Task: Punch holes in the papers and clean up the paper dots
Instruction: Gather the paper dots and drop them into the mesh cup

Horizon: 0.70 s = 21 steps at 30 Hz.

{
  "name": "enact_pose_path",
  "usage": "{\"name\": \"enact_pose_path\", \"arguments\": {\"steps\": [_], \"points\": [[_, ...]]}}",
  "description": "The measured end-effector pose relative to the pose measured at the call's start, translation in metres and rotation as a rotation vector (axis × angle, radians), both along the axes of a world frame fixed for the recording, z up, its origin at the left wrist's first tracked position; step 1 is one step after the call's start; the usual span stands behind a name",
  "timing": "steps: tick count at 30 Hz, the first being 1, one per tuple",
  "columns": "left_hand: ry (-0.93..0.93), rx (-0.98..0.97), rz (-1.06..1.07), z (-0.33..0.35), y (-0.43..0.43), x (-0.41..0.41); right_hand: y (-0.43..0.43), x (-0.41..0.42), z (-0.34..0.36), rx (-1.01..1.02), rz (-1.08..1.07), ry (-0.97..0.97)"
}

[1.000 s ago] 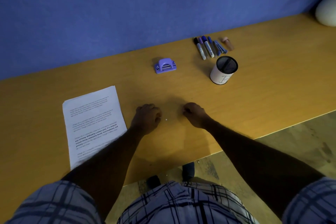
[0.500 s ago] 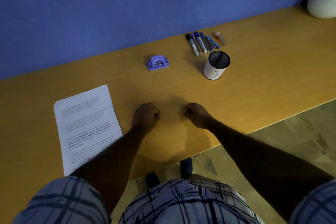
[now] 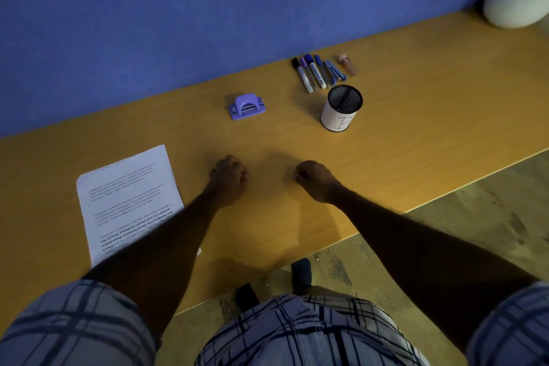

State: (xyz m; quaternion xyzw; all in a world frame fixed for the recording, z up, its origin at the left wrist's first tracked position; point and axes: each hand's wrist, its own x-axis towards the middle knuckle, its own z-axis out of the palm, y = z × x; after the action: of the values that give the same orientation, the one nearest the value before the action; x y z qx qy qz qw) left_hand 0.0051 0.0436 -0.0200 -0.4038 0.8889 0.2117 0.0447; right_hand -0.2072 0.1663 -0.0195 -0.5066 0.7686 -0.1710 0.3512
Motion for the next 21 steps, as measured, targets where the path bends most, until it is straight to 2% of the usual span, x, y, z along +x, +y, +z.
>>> {"name": "enact_pose_path", "arguments": {"steps": [4,9,14,21], "points": [[0.113,-0.015,0.008,0.022,-0.024,-0.033,-0.004,-0.019,0.013,-0.083,-0.055,-0.029],[0.264,-0.008,-0.052,0.053,-0.032,-0.113,-0.013,-0.048,0.041,-0.225,-0.127,-0.022],[0.225,-0.021,-0.134,0.082,-0.031,-0.188,-0.028,-0.093,0.065,-0.276,-0.163,0.071],[0.245,-0.041,-0.142,0.106,-0.033,-0.258,-0.042,-0.153,0.074,-0.29,-0.34,0.178]]}}
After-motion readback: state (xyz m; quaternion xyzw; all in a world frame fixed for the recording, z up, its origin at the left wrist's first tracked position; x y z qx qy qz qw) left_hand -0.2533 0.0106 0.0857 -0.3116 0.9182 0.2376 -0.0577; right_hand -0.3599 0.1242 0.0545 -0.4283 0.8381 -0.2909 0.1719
